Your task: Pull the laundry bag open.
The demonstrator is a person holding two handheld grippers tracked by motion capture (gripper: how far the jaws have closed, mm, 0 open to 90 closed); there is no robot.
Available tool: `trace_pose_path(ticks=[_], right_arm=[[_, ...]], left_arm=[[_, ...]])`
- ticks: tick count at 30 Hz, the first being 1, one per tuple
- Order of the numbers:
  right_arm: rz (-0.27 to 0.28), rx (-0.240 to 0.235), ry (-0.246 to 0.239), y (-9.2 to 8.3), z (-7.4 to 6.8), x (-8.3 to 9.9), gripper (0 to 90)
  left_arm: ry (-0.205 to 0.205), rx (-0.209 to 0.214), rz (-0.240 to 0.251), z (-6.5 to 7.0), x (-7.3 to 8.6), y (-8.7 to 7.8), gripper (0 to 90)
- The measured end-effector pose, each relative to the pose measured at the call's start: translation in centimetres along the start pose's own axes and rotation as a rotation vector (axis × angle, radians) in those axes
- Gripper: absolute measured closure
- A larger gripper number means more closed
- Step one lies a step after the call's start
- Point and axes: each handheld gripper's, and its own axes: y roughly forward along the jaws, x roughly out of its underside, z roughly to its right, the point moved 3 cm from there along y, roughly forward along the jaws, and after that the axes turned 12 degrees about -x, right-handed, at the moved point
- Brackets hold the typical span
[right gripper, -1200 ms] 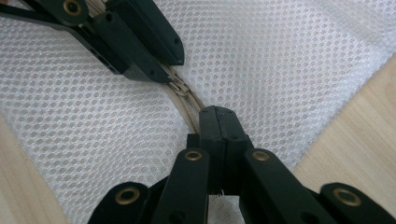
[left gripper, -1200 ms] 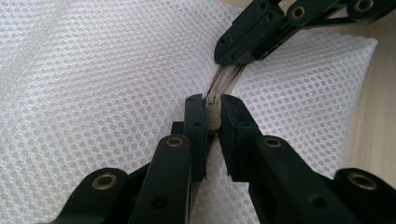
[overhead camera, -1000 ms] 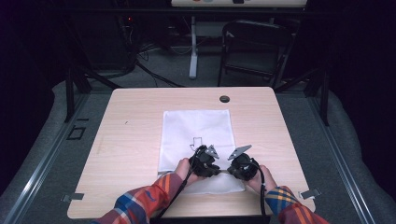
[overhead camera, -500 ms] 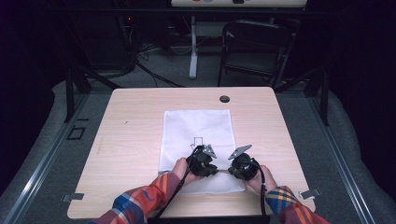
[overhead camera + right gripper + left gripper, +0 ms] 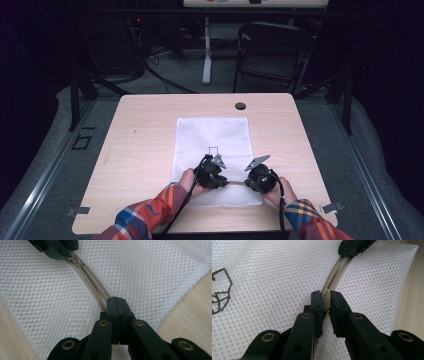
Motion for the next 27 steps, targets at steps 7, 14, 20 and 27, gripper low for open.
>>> trace_pose_path(ticks=[7,14,20,27], right_arm=[[0.0,-0.001,0.001,0.0,-0.02,-0.01,90.0],[0.004,-0.001,0.0,0.01,0.02,0.01,90.0],[0.012,-0.004,0.009,0.03,0.0,0.05,90.0],[0.011,-0.007,0.012,0.03,0.01,0.05,90.0]], left_arm=[[0.007,-0.006,-0.006,-0.1,0.46,-0.42,81.5],[0.014,-0.004,-0.004,-0.07,0.52,-0.52,81.6],[0.011,0.006,0.002,-0.21,0.73,-0.74,81.6],[0.019,-0.009,-0.007,-0.14,0.83,-0.76,81.6]])
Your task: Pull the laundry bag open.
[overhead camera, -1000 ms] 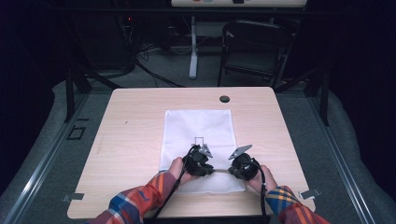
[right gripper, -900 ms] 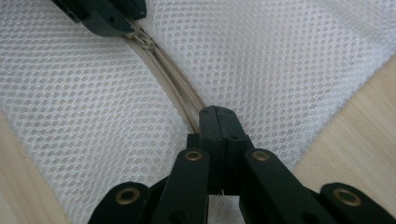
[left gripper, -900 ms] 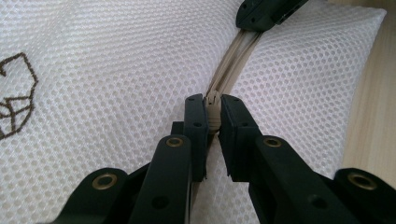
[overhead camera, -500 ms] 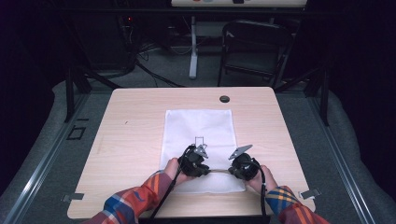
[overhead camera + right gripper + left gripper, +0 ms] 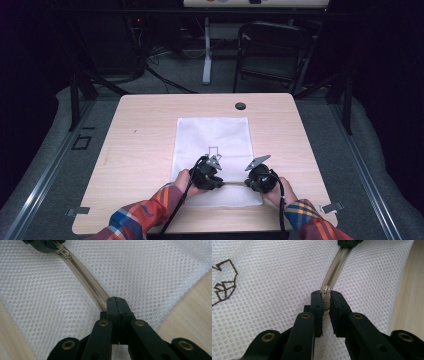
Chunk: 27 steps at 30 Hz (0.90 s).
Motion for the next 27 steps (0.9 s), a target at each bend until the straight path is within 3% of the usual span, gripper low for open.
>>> trace_pose_path(ticks=[11,21,27], right_arm=[[-0.002,-0.002,-0.001,0.0,0.0,0.0,90.0],[-0.004,0.002,0.002,0.0,0.0,-0.1,90.0],[0.002,-0.006,0.0,0.1,0.0,-0.1,90.0]], left_arm=[[-0.009,0.005,-0.004,-0.3,0.5,-0.2,81.6],[-0.031,-0.023,-0.018,-1.2,1.5,-0.8,81.6],[-0.03,-0.011,-0.021,-1.2,1.6,-0.8,81.5]])
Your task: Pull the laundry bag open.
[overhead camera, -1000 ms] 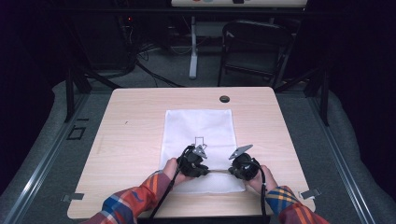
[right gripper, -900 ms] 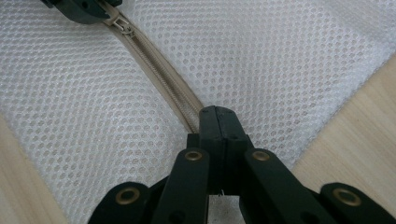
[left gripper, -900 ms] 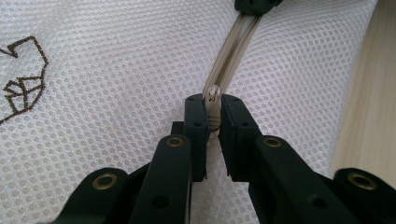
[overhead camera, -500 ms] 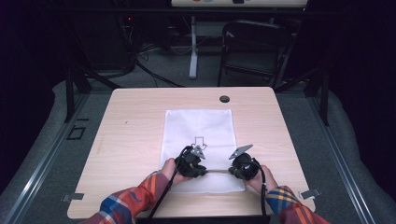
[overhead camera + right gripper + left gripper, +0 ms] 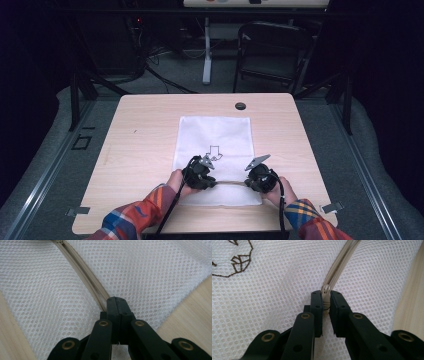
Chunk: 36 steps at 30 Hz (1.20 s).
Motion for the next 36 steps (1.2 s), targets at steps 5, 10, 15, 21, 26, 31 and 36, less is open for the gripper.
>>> trace_pose_path(ticks=[5,10,15,21,26,31,36], right_arm=[[-0.007,0.0,-0.011,-0.1,0.1,0.0,90.0],[-0.007,-0.002,-0.018,-0.1,0.1,0.1,90.0],[-0.017,-0.002,-0.018,-0.2,0.1,0.1,90.0],[-0.013,-0.001,-0.013,-0.1,0.1,0.0,90.0],[-0.016,0.001,-0.017,-0.1,0.1,0.1,90.0],[-0.017,-0.005,-0.019,-0.2,0.2,0.1,90.0],[-0.016,-0.004,-0.019,-0.2,0.2,0.1,90.0]], left_arm=[[0.002,0.012,0.001,0.1,0.1,-0.1,81.5],[0.002,0.019,-0.001,0.3,0.2,-0.3,81.5],[-0.023,0.006,-0.008,-0.4,0.8,-0.4,81.6],[-0.038,0.001,-0.012,-0.8,1.6,-1.0,81.6],[-0.033,0.004,-0.011,-0.8,1.7,-1.1,81.5],[-0.036,0.011,-0.007,-0.8,1.7,-1.2,81.6],[-0.058,-0.013,-0.022,-1.8,2.6,-1.8,81.5]])
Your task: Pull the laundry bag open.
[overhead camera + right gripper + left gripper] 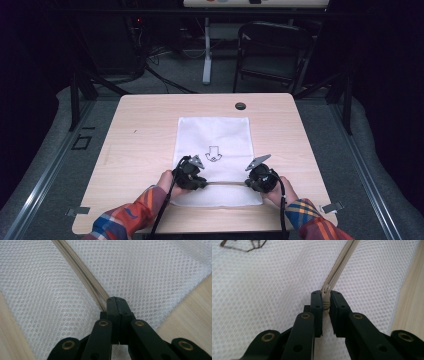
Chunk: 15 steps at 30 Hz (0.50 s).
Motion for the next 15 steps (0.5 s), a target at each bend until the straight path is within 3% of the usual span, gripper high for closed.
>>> trace_pose_path(ticks=[15], right_arm=[[-0.001,0.004,0.003,0.0,0.0,0.0,90.0]], left_arm=[[-0.021,-0.024,-0.015,-1.0,1.3,-1.1,81.5]])
